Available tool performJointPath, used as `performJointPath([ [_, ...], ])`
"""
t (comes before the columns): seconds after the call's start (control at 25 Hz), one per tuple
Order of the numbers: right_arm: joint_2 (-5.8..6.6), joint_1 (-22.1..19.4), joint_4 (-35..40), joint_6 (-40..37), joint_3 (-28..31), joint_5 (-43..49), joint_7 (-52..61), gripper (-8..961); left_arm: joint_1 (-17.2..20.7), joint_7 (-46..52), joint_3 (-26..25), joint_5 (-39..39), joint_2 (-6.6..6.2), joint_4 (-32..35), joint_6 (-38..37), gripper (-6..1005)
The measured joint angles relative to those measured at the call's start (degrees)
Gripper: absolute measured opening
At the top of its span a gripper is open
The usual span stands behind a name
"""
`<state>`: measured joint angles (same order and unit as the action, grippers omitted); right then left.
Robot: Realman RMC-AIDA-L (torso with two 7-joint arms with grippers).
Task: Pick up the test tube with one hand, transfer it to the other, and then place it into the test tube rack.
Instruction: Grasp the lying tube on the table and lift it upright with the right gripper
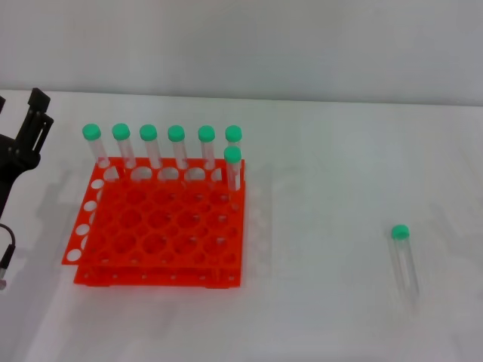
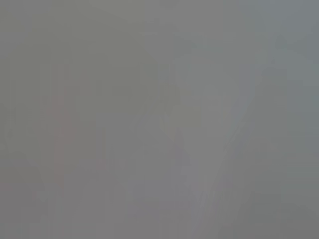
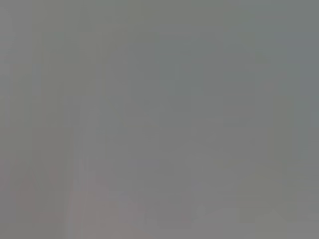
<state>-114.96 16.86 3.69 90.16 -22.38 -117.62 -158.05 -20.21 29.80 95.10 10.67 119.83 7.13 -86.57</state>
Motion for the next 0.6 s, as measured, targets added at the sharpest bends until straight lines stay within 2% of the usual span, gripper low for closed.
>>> performJointPath([
  [0.12, 0.0, -0.28, 0.51, 1.15, -0.32, 0.22, -0.18, 872, 0.32, -0.01, 0.0, 0.01, -0.03, 0.0, -1.16, 690],
  [0.36, 0.15, -0.98, 3.1, 2.03, -1.01, 0.7, 0.3, 871, 1.06, 0.0, 0.0, -0.05, -0.13, -0.05, -2.9, 873],
  [0.6, 0.19, -1.07, 6.52, 1.78, -2.56, 0.98, 4.21, 871, 1.17, 0.08, 0.0, -0.18, -0.13, -0.03, -2.92, 893],
])
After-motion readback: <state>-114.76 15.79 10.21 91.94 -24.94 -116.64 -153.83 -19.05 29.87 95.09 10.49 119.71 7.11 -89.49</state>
